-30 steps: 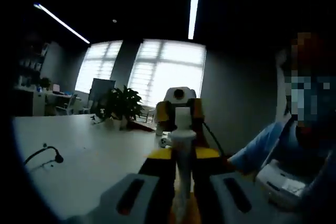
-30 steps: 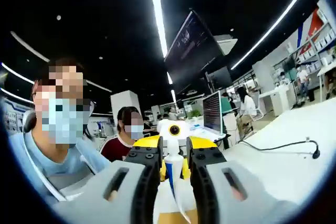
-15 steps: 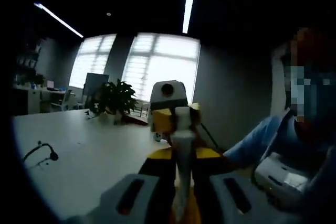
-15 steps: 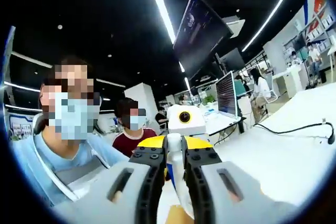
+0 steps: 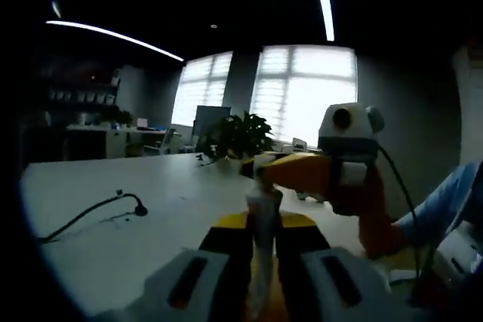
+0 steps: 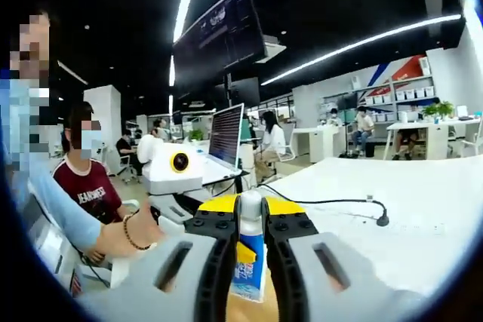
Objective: Pick up the toothpaste unscrew the cap squeeze it onto the small board screw the cap back on and return it to the table
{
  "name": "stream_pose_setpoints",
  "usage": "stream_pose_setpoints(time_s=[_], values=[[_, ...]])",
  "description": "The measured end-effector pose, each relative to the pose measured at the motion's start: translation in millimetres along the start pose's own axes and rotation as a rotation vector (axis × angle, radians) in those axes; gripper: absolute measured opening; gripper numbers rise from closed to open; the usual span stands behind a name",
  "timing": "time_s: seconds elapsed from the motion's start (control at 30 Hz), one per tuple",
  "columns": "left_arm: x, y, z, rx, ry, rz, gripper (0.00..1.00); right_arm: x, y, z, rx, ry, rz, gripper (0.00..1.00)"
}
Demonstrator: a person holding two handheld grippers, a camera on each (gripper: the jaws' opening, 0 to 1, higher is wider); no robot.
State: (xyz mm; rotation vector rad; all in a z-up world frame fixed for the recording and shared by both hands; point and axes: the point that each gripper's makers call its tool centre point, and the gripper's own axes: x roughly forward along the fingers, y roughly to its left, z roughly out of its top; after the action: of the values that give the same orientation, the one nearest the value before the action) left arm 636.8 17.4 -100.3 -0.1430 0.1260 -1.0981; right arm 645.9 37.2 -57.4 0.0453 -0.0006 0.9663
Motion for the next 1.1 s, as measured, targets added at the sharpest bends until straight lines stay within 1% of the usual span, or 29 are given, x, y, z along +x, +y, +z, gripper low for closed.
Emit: stream_pose_setpoints(time_s=[0.07,0.13,0.23,0.27,0.33,0.37,0.4,0.43,0.5,0.53,0.57,0.6,0.63,0.7,0.73,0.77,0.83,0.87,0.93,0.97,1.0,1.03,1.1], values=[[-0.7,3.7,1.7,-0.010,-0.003,0.026,0.10,0.2,0.3,0.3,-0.021,-0.015,-0.033,0.12],[-1.1,5.1,2.7,-0.012,-0.009,0.055,0.10,0.1,-2.2,1.1,-0.016,-0.025,-0.060,0.12],[-0.9,4.7,5.2,-0.025,-0.015,0.099,0.10,-1.1,-3.6,2.8,-0.016,-0.028,-0.079,0.12],[-2.8,0.7,9.9,-0.038,-0.030,0.100,0.10,-3.3,-0.5,6.3,-0.065,-0.033,-0.068,0.13],[-4.2,-1.1,13.3,-0.017,-0.038,0.096,0.10,-4.9,0.9,9.5,-0.061,-0.044,-0.047,0.14],[-4.6,-1.5,14.8,-0.010,-0.040,0.095,0.10,-5.8,3.0,11.7,-0.054,-0.052,-0.028,0.17],[-5.7,-1.6,15.9,-0.009,-0.042,0.093,0.10,-7.2,11.3,24.4,-0.037,-0.130,0.026,0.22],[-6.5,-3.1,17.0,-0.019,-0.050,0.082,0.10,-11.4,7.8,35.9,-0.028,-0.184,0.004,0.28],[-7.2,-7.3,18.2,-0.036,-0.056,0.055,0.10,-15.5,2.2,39.2,-0.084,-0.163,-0.033,0.35],[-7.2,-9.2,18.9,-0.042,-0.059,0.041,0.10,-17.3,1.4,40.6,-0.097,-0.150,-0.029,0.37],[-7.6,-13.1,20.6,-0.048,-0.061,0.008,0.10,-18.9,-0.1,42.4,-0.095,-0.148,-0.023,0.38],[-8.3,-16.9,20.7,-0.044,-0.051,-0.024,0.10,-20.4,0.5,44.2,-0.086,-0.152,0.008,0.37],[-9.8,-19.0,21.7,-0.035,-0.042,-0.042,0.10,-21.4,2.3,45.6,-0.069,-0.149,0.049,0.35],[-12.9,-24.9,22.1,-0.016,-0.017,-0.082,0.10,-24.2,6.0,43.8,-0.059,-0.114,0.126,0.32],[-14.4,-25.8,24.2,-0.014,-0.018,-0.087,0.10,-26.3,9.6,45.7,-0.055,-0.118,0.170,0.29],[-16.1,-28.2,25.0,-0.013,-0.012,-0.100,0.10,-28.7,10.9,45.7,-0.032,-0.110,0.197,0.27],[-18.7,-38.9,27.7,-0.012,-0.018,-0.156,0.10,-32.3,13.9,46.1,0.002,-0.111,0.230,0.27],[-19.4,-45.0,28.5,-0.010,-0.020,-0.191,0.10,-34.6,17.3,47.9,0.009,-0.118,0.264,0.27],[-21.3,-56.0,30.7,-0.029,-0.030,-0.261,0.10,-39.6,30.3,41.6,-0.003,-0.069,0.380,0.26],[-22.9,-61.8,29.6,-0.037,-0.023,-0.306,0.10,-42.1,35.9,37.9,-0.019,-0.046,0.434,0.26],[-23.9,-65.9,29.4,-0.052,-0.022,-0.338,0.10,-43.3,37.7,35.9,-0.036,-0.039,0.465,0.26],[-24.9,-69.8,27.7,-0.068,-0.013,-0.368,0.10,-43.8,38.3,36.5,-0.043,-0.052,0.488,0.26],[-24.1,-70.4,26.8,-0.085,-0.013,-0.381,0.10,-46.0,41.7,38.4,0.022,-0.078,0.552,0.26]])
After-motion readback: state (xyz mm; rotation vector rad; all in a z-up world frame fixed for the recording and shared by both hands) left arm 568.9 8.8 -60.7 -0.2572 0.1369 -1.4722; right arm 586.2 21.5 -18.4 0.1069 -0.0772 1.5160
